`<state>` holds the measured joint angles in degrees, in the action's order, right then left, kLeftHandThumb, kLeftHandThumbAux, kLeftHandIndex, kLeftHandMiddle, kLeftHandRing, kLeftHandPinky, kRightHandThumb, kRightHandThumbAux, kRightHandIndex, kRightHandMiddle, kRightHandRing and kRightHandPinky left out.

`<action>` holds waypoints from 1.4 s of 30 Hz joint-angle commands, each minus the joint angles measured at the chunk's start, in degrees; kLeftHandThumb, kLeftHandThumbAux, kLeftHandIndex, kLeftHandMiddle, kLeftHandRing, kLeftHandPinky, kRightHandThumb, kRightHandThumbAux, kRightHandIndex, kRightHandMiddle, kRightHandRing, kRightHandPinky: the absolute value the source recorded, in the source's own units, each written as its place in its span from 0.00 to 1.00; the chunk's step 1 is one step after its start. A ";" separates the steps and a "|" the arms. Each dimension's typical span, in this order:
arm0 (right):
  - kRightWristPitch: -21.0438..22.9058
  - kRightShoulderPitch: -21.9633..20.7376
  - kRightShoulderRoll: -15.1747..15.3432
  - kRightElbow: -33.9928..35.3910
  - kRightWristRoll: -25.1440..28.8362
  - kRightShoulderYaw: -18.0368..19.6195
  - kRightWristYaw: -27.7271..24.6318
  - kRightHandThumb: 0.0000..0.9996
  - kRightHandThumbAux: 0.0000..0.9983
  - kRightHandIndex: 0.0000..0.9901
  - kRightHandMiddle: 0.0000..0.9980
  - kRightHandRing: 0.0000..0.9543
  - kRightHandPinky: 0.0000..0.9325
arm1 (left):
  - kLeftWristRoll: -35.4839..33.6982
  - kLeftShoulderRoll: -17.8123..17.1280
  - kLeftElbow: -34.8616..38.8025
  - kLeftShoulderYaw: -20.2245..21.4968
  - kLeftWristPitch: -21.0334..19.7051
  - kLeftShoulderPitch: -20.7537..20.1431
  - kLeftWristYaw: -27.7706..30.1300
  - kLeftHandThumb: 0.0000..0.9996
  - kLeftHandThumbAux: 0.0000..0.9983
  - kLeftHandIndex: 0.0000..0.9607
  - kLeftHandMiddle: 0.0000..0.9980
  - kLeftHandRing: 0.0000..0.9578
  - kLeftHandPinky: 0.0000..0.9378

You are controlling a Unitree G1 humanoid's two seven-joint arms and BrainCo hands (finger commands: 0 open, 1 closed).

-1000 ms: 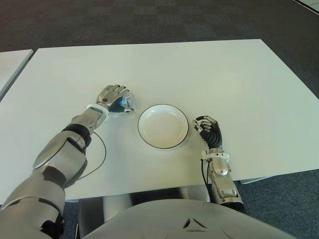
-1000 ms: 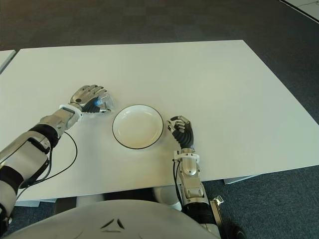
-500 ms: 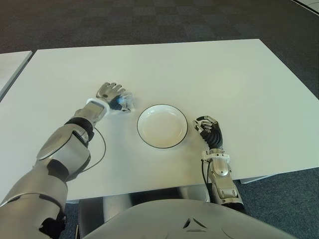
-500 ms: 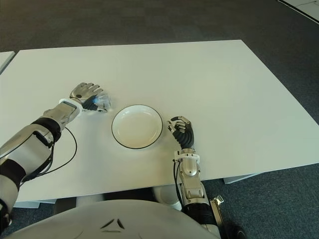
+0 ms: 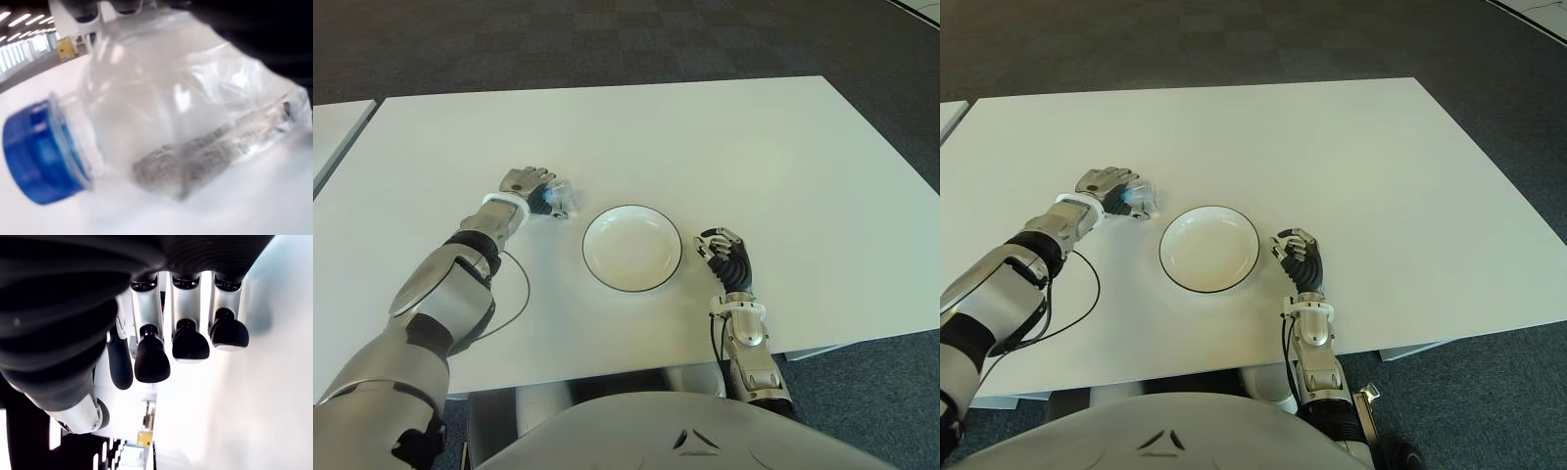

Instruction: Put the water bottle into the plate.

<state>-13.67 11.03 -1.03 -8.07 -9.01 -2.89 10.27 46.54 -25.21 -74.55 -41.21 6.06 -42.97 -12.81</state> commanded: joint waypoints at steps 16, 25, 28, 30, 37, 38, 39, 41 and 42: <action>-0.17 -0.09 -0.01 -0.82 0.71 0.85 -0.28 0.71 0.73 0.44 0.83 0.88 0.91 | -2.76 0.95 -2.52 4.30 1.68 7.83 -7.87 0.84 0.67 0.41 0.55 0.74 0.80; -0.21 -0.31 0.23 -1.02 0.42 0.93 -0.34 0.71 0.73 0.44 0.84 0.89 0.91 | -6.01 1.07 -1.70 8.27 3.49 7.66 -9.10 0.85 0.67 0.43 0.57 0.85 0.91; -0.24 -0.37 0.30 -1.02 0.27 0.91 -0.24 0.71 0.73 0.44 0.84 0.89 0.91 | -8.49 1.47 -1.51 10.76 4.42 7.85 -9.26 0.85 0.67 0.43 0.57 0.86 0.91; -0.05 -0.36 0.30 -0.91 0.12 0.89 -0.12 0.71 0.73 0.44 0.83 0.88 0.91 | -10.18 1.72 -1.48 12.47 5.11 7.95 -9.07 0.85 0.67 0.44 0.57 0.87 0.91; 0.71 -0.53 0.24 -0.79 -0.10 0.93 0.12 0.71 0.73 0.44 0.83 0.89 0.91 | -13.79 2.03 -1.37 16.56 6.04 7.44 -6.81 0.75 0.70 0.45 0.77 0.89 0.90; 0.78 -0.54 0.24 -0.77 -0.15 0.92 0.15 0.71 0.73 0.44 0.83 0.89 0.91 | -14.27 2.03 -1.25 17.15 6.11 7.29 -6.46 0.74 0.70 0.46 0.81 0.89 0.90; 0.83 -0.55 0.24 -0.75 -0.18 0.91 0.18 0.71 0.73 0.44 0.84 0.89 0.91 | -14.57 2.04 -1.16 17.58 6.16 7.19 -6.22 0.73 0.70 0.46 0.82 0.89 0.90; 0.90 -0.59 0.24 -0.75 -0.24 0.89 0.24 0.71 0.73 0.44 0.84 0.89 0.91 | -15.03 2.03 -0.97 18.23 6.25 7.04 -5.83 0.72 0.71 0.46 0.85 0.89 0.89; 0.92 -0.61 0.24 -0.74 -0.25 0.88 0.25 0.71 0.73 0.44 0.84 0.89 0.91 | -15.27 2.04 -0.84 18.58 6.37 7.02 -5.80 0.72 0.71 0.46 0.85 0.89 0.89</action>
<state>-13.80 10.79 -0.74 -8.44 -9.03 -2.17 10.37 32.41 -24.32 -74.32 -23.40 12.61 -37.69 -21.03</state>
